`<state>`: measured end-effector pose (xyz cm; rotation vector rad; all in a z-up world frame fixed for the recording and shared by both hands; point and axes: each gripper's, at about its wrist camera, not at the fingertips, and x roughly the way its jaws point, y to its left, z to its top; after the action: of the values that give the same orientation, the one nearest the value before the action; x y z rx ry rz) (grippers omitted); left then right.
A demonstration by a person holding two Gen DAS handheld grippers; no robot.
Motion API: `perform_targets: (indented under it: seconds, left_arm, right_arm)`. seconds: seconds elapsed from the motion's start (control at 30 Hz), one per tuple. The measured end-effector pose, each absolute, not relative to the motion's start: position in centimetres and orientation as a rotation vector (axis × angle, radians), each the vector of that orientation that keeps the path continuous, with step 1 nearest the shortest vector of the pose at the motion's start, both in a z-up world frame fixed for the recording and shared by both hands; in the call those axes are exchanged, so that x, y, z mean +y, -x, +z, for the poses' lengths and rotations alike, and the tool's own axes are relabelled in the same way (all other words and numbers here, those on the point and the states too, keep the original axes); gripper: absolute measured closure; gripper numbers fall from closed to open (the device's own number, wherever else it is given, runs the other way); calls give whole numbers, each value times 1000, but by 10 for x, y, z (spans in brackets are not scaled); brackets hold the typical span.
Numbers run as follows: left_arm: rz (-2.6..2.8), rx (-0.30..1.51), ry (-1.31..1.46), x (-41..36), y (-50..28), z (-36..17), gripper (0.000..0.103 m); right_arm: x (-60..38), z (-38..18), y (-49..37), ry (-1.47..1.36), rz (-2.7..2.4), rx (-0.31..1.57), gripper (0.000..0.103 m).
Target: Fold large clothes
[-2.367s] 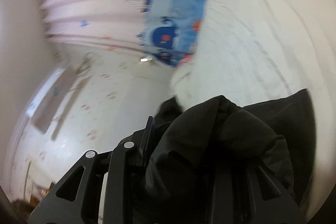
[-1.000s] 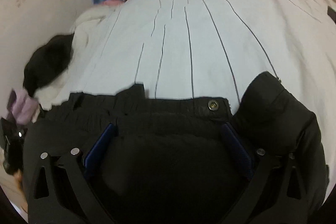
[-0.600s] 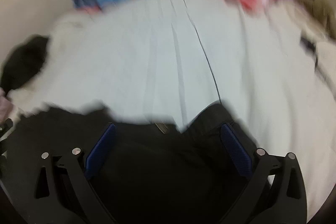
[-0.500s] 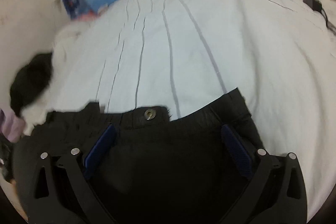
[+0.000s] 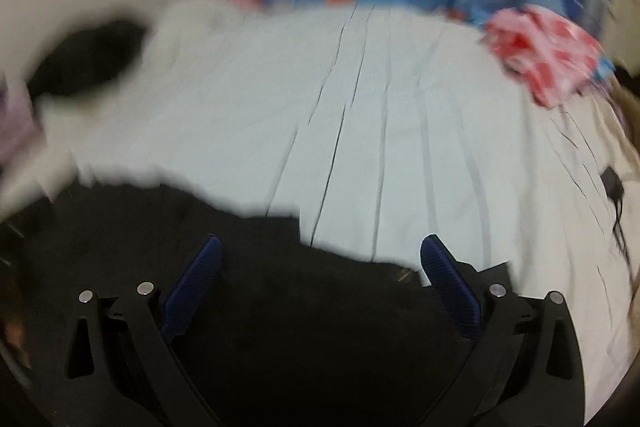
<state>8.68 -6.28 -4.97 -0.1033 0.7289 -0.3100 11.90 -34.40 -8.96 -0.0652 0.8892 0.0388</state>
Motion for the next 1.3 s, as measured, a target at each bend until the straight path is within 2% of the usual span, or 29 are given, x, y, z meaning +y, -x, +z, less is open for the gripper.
perform_targets:
  seconds: [0.07, 0.2, 0.3, 0.4, 0.6, 1.0, 1.1, 1.2, 1.3]
  left_arm:
    - [-307, 741, 133, -60, -89, -57, 7]
    - [-287, 746, 101, -62, -88, -65, 7]
    - [-273, 719, 59, -65, -79, -66, 7]
    - [-273, 709, 63, -63, -77, -66, 7]
    - [-294, 698, 70, -66, -77, -67, 7]
    - [-302, 682, 68, -69, -76, -71, 7]
    - [-294, 675, 55, -68, -76, -71, 7]
    - [-295, 674, 60, -67, -76, -71, 7]
    - [-303, 673, 64, -67, -77, -71, 7]
  right_arm:
    - [-351, -120, -131, -53, 90, 967, 6]
    - [-365, -118, -135, -99, 98, 1023, 7]
    - [-380, -82, -102, -155, 66, 908, 7]
    - [-406, -69, -56, -174, -65, 804, 7]
    - [-489, -124, -37, -442, -126, 830, 6]
    - [-474, -128, -30, -453, -112, 777, 6]
    - [-466, -111, -16, -439, -153, 774, 6]
    - [-441, -77, 18, -374, -110, 637, 6]
    - [-424, -90, 25, -292, -116, 667, 6]
